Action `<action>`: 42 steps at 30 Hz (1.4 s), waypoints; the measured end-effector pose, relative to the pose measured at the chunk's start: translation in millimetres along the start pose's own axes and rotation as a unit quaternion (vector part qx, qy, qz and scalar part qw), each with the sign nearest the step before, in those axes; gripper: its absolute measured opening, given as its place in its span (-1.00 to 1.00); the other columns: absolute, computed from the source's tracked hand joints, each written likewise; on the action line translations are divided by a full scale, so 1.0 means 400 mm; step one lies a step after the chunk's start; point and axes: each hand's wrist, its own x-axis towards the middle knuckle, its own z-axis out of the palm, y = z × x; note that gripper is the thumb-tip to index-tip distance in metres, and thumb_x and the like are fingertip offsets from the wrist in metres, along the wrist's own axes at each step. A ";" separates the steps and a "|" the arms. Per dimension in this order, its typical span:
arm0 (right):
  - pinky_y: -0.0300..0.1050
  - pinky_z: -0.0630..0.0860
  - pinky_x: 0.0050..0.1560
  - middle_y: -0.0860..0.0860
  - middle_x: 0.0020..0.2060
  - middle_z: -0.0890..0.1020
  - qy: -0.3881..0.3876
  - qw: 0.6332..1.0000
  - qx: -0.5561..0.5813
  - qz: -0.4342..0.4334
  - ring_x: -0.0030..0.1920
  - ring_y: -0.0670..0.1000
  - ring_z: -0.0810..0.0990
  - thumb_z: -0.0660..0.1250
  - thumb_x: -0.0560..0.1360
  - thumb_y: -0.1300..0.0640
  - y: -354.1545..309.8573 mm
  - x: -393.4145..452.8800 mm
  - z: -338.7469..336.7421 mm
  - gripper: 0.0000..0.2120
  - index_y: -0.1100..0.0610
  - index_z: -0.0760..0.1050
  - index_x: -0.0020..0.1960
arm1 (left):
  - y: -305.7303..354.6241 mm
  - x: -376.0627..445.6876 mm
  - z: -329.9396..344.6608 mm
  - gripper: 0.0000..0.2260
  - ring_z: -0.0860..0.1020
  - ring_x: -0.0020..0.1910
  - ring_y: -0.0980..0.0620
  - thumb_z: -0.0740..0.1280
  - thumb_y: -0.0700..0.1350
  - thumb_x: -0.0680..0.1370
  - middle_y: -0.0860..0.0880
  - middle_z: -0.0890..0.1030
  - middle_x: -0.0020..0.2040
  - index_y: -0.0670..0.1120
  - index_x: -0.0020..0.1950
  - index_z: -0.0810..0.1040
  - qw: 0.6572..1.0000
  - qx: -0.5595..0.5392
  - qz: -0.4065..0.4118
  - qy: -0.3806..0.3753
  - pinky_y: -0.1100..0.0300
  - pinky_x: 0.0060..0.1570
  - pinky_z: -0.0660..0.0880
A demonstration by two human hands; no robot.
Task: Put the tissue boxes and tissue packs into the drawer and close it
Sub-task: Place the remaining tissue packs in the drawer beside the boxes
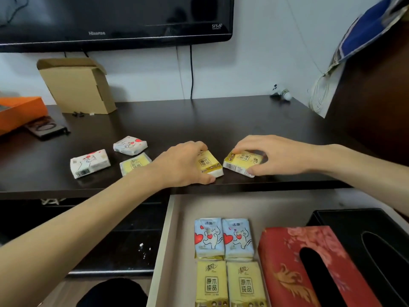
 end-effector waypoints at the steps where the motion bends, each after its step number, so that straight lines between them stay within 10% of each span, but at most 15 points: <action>1: -0.06 0.48 0.17 -0.19 0.29 0.46 0.010 0.999 -0.051 -0.003 0.22 -0.11 0.50 0.38 0.51 -0.16 -0.001 -0.006 0.004 -0.52 -0.15 0.45 0.40 | 0.000 -0.001 0.001 -0.24 0.50 0.24 0.00 0.48 0.29 0.36 0.03 0.50 0.35 0.05 0.46 0.33 1.000 -0.012 -0.003 0.002 0.01 0.16 0.51; 6: 0.07 0.43 0.32 -0.17 0.50 0.27 0.001 0.996 -0.082 0.031 0.37 -0.04 0.42 0.21 0.44 -0.51 -0.029 -0.023 0.015 -0.19 -0.09 0.33 0.54 | 0.009 -0.005 -0.001 -0.21 0.47 0.29 0.02 0.51 0.25 0.35 0.02 0.48 0.38 0.03 0.49 0.31 0.999 -0.045 0.003 0.003 0.06 0.20 0.48; 10: -0.41 0.40 0.00 -0.16 0.15 0.53 -0.013 0.999 0.036 0.016 0.02 -0.32 0.49 0.49 0.49 -0.13 -0.030 -0.035 0.008 -0.32 -0.03 0.36 0.54 | 0.010 -0.014 -0.013 -0.24 0.47 0.31 0.00 0.52 0.19 0.38 0.02 0.48 0.40 0.02 0.49 0.32 0.999 -0.046 -0.005 -0.005 0.01 0.23 0.48; 13: -0.37 0.44 -0.12 -0.18 -0.13 0.54 0.032 0.995 0.084 0.031 -0.12 -0.20 0.54 0.56 0.45 0.03 -0.027 -0.046 0.012 -0.32 -0.02 0.40 0.51 | 0.012 -0.026 -0.021 -0.29 0.49 0.29 0.01 0.53 0.13 0.38 0.02 0.50 0.37 0.04 0.47 0.35 0.998 -0.066 -0.003 -0.011 0.02 0.21 0.50; 22: -0.31 0.57 -0.14 -0.36 0.18 0.51 0.070 0.989 0.132 -0.021 0.03 -0.18 0.61 0.57 0.33 -0.14 -0.112 -0.178 0.060 -0.24 -0.25 0.30 0.44 | 0.024 -0.182 0.014 -0.24 0.43 0.20 0.32 0.58 0.02 0.36 0.28 0.41 0.33 0.20 0.47 0.27 0.988 -0.144 0.058 0.009 0.57 -0.09 0.42; 42: -0.14 0.46 0.06 -0.32 0.13 0.41 0.013 1.000 0.000 -0.011 0.15 -0.23 0.34 0.43 0.30 -0.41 -0.267 -0.330 0.187 -0.25 -0.23 0.28 0.40 | 0.060 -0.419 0.113 -0.23 0.36 0.29 0.27 0.53 0.25 0.30 0.37 0.40 0.21 0.28 0.43 0.27 0.988 -0.103 0.107 -0.050 0.18 0.25 0.43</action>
